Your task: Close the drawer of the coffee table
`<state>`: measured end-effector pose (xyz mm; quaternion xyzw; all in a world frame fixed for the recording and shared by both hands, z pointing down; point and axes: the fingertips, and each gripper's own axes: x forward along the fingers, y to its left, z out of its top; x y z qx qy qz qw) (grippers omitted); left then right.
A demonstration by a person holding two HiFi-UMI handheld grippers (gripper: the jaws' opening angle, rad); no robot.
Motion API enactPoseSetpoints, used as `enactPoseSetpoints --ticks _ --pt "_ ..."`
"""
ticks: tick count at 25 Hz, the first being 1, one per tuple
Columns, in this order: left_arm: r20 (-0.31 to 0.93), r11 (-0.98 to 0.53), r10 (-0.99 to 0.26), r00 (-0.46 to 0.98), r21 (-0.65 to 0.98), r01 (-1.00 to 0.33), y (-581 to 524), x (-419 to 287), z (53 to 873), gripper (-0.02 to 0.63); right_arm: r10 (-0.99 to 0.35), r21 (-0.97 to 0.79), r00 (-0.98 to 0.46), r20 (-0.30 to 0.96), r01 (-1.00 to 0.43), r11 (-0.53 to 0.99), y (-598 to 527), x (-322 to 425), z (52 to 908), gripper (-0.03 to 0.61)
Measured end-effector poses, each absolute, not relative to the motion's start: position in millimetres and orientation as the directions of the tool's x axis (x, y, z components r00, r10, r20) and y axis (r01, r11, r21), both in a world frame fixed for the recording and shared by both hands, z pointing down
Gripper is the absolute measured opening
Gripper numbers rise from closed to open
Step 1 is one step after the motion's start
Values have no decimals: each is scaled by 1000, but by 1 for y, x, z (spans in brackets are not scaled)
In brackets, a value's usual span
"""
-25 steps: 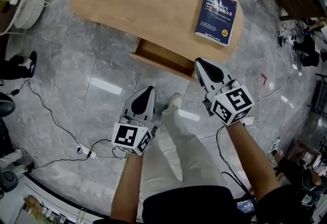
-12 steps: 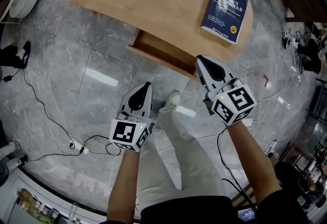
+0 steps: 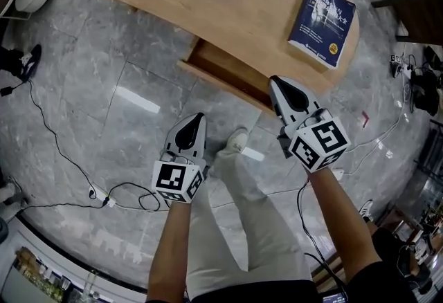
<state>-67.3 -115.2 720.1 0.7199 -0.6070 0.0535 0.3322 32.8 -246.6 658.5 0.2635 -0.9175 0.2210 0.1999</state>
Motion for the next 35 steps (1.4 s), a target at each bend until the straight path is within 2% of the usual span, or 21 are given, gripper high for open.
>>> enactPoseSetpoints --ticks 16,35 --pt "510 -63 -821 258 368 -928 -120 -76 788 0 -368 -294 -782 502 -555 778 -238 17 701 14" --pt "513 -159 -786 345 371 -915 -141 -34 841 0 -378 -256 -757 533 -570 781 -241 32 735 14"
